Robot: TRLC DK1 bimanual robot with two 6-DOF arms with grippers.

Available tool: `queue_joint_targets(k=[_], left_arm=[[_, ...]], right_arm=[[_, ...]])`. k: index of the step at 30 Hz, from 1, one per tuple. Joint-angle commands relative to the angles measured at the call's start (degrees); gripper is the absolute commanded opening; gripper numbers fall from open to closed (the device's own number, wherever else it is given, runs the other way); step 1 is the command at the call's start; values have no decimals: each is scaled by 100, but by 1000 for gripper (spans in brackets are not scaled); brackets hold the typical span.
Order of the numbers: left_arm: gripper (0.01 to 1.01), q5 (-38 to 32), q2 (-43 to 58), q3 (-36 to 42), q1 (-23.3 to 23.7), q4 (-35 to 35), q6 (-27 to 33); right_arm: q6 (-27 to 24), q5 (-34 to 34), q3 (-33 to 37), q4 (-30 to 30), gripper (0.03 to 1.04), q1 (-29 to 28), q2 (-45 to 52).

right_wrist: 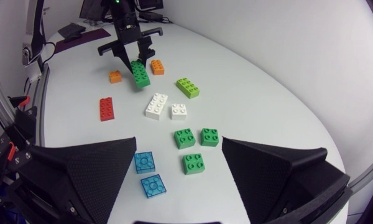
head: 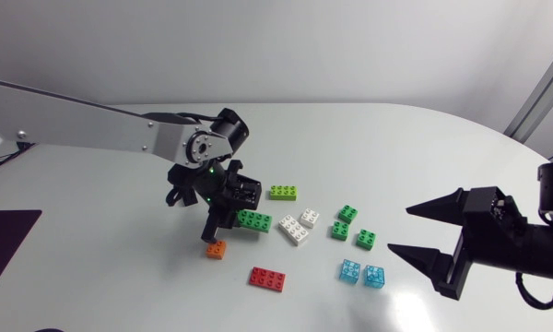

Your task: Separate the duplo bricks

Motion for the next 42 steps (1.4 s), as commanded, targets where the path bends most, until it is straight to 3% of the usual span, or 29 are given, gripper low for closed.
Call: queue_joint_targets(k=[1,17,21,24,26,42], left_arm=[[228,-41,189,-156,51,88,229],[254,-102,408,-420,112,395,343],[552,-102,426,-482,112,430,343],[831,-102,382,-482,121,430,299],[923,-102,276,-499,112,422,282],[962,522,-1552,-473,438,-123,-87]], right_arm=[[60,-50,125,-197,992,79,-200],[368,161,116,-329,992,509,-472],[412,223,125,-399,992,606,-578],[438,275,125,-452,992,667,-657],[438,275,134,-504,992,667,-701],[675,328,178,-733,992,808,-1105]])
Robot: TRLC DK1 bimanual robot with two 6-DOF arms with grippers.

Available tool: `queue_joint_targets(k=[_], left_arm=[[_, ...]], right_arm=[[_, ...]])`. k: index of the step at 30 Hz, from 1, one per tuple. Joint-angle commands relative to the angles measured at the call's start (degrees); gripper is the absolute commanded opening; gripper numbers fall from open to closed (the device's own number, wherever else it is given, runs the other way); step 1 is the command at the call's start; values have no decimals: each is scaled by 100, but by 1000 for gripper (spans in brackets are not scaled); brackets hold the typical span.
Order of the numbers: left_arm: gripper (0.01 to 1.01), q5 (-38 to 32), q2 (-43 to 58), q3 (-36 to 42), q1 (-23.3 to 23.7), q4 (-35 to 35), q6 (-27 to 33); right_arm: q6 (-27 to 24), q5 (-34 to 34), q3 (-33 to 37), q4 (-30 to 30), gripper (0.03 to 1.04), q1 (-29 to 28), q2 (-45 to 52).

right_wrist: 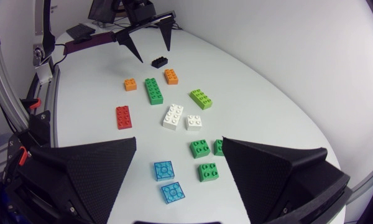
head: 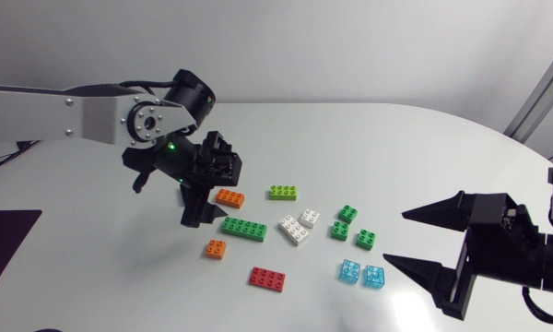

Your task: Separate the duplo bricks

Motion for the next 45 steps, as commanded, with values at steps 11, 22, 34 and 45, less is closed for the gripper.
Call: queue_joint_targets(k=[11,22,34,45], left_arm=[[970,366,-1122,-550,110,-185,-1118],[975,252,-2027,-1209,444,615,-2269],[979,-961,-3240,-1912,593,1134,-3253],[982,-1137,-4506,-2466,1279,1151,-3983]], right_arm=[[553,506,90,29,992,133,-284],[834,901,28,108,992,133,-618],[966,1885,-33,283,995,195,-1444],[1581,2677,-68,547,993,54,-1532]])
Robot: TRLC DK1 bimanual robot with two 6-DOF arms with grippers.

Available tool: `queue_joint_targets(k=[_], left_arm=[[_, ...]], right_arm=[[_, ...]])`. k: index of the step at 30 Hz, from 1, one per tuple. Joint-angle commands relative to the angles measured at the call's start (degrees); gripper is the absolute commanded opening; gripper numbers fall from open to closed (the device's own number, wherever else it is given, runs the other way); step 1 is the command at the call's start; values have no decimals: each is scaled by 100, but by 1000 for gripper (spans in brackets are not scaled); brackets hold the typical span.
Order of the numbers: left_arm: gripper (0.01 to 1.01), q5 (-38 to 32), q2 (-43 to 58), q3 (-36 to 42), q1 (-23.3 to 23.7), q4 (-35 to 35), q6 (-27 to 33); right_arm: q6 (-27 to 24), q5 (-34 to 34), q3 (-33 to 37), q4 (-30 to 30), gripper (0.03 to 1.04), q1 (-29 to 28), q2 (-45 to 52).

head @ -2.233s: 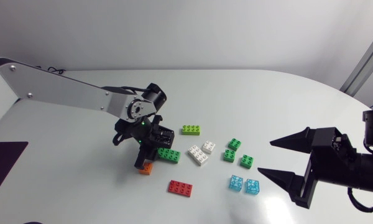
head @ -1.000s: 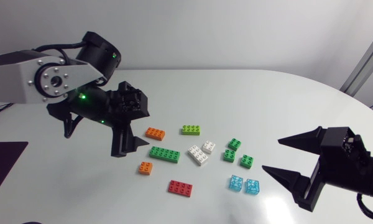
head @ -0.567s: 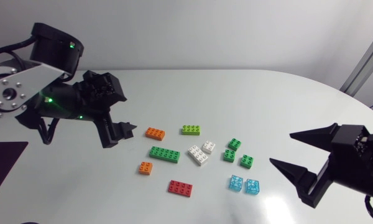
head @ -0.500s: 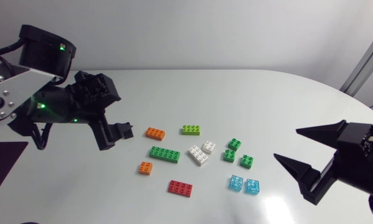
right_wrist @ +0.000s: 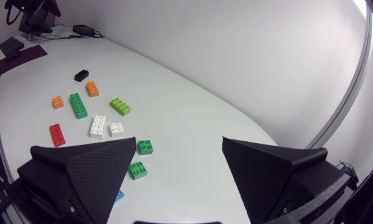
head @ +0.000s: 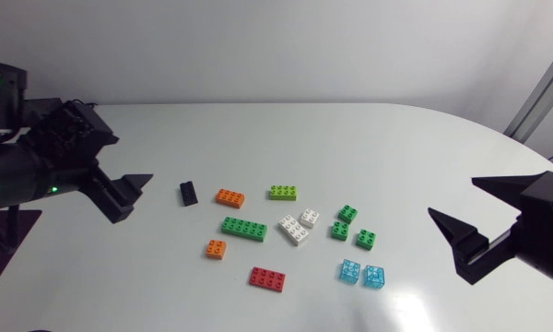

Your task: Separate the duplo bricks

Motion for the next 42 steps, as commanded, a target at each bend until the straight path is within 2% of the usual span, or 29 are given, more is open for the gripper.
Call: queue_joint_targets(k=[1,9,12,18,29,32,38,42], left_arm=[[982,-46,-439,-212,149,39,-353],[982,-55,-1503,-749,466,47,-757],[984,-117,-1731,-907,668,214,-986],[984,-626,-2083,-1276,712,583,-1302],[984,-811,-3102,-2076,729,900,-1250],[984,-811,-3419,-2234,721,909,-1504],[984,-820,-3753,-2454,905,953,-1627],[984,-820,-4359,-2788,1046,1199,-1750]], right_arm=[[329,100,-81,95,993,-132,-101],[602,451,-99,262,993,-440,-540],[593,469,-116,262,993,-484,-690],[400,504,-248,332,993,-457,-1121],[373,592,-907,710,993,-211,-2017],[364,715,-1189,798,993,-202,-2333],[672,1128,-1470,1044,993,-220,-2342],[804,1198,-1654,1290,993,-202,-2342]])
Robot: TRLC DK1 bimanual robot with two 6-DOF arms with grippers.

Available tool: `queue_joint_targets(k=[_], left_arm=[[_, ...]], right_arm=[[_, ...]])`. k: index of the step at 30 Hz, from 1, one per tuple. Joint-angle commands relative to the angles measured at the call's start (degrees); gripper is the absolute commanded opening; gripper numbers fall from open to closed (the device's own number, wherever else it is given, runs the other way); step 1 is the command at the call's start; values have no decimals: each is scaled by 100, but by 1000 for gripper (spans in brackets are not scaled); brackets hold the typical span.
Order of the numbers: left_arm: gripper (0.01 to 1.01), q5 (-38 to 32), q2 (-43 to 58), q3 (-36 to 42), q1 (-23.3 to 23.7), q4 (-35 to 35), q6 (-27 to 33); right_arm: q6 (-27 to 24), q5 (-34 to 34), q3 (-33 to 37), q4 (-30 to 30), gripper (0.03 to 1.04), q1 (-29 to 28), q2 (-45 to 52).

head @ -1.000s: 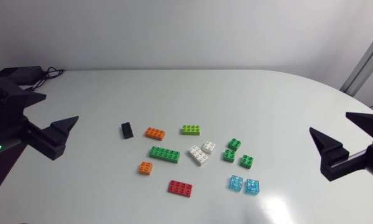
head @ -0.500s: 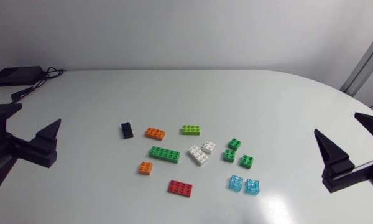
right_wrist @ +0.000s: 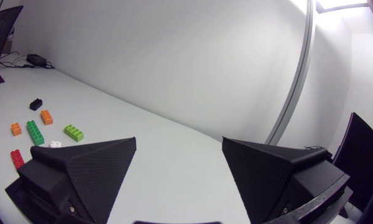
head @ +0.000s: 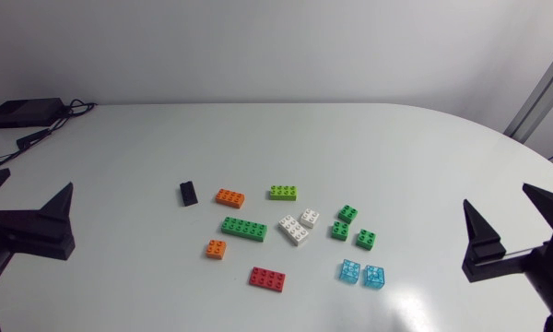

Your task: Separate the duplo bricks

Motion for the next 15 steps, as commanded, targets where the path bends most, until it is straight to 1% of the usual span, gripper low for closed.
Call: queue_joint_targets(k=[1,3,6,9,15], left_arm=[[984,-11,-347,-301,23,108,-216],[984,-11,-470,-424,14,143,-278],[984,-11,-760,-591,84,222,-524],[984,-11,-1155,-740,67,231,-550],[984,-11,-1208,-907,84,354,-594]], right_arm=[[203,49,-223,180,993,62,-67],[203,57,-346,303,993,80,-58],[229,172,-522,488,993,71,-58],[317,321,-663,655,993,71,-58],[405,488,-856,874,995,80,-58]])
